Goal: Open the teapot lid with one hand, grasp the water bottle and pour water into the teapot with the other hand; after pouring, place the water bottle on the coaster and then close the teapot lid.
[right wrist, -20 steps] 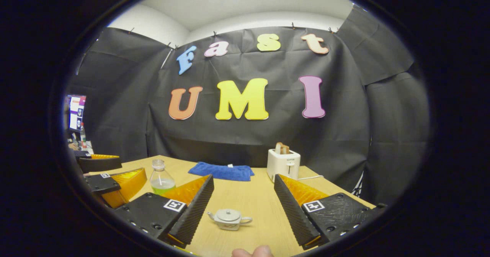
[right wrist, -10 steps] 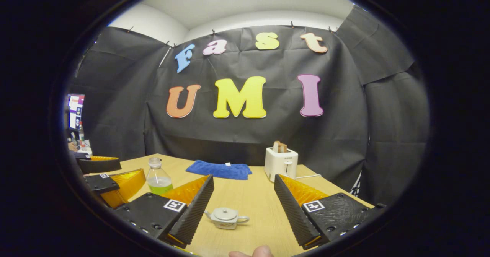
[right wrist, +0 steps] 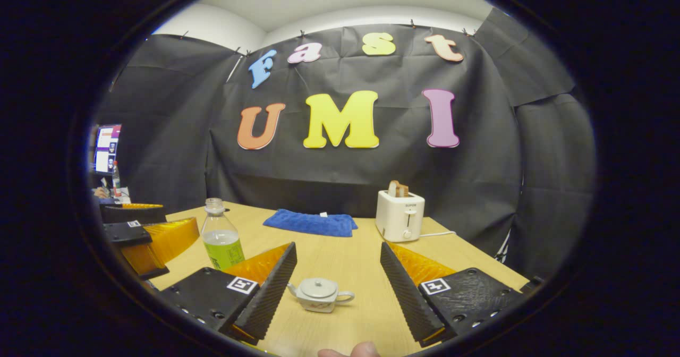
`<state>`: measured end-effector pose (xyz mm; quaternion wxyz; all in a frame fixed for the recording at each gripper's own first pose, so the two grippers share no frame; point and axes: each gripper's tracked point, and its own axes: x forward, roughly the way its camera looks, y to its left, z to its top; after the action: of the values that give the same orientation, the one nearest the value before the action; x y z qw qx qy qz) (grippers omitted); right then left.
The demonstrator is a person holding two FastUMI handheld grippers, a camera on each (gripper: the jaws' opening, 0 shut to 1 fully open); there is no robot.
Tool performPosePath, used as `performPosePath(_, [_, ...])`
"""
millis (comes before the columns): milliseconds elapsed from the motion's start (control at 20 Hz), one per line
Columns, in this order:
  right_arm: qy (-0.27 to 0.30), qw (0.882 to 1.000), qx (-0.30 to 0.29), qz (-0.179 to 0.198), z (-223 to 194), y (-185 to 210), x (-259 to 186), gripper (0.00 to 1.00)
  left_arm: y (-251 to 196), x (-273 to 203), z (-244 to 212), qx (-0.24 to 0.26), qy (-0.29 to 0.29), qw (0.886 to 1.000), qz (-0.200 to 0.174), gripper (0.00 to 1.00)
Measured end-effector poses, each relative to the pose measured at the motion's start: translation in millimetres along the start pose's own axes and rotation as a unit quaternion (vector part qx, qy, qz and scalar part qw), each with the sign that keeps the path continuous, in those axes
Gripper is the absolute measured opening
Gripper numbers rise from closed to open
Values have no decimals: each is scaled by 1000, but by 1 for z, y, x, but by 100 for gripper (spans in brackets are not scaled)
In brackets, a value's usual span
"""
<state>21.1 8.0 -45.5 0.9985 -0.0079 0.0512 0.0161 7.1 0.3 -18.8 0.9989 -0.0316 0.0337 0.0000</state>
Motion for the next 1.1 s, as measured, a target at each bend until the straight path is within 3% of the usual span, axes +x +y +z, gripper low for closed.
performPosePath(450, [60,998,7,4,-49,12,41,95,19,4,0,-6,6,1000,16,99])
performPosePath(750, [69,998,-2,10,-62,21,60,96,23,5,-2,2,8,1000,24,99])
performPosePath(800, [72,997,-2,11,-63,23,62,94,23,5,-2,1,8,1000,24,99])
performPosePath(1100, [85,996,-4,14,-70,26,72,56,27,7,-4,-2,12,1000,26,99])
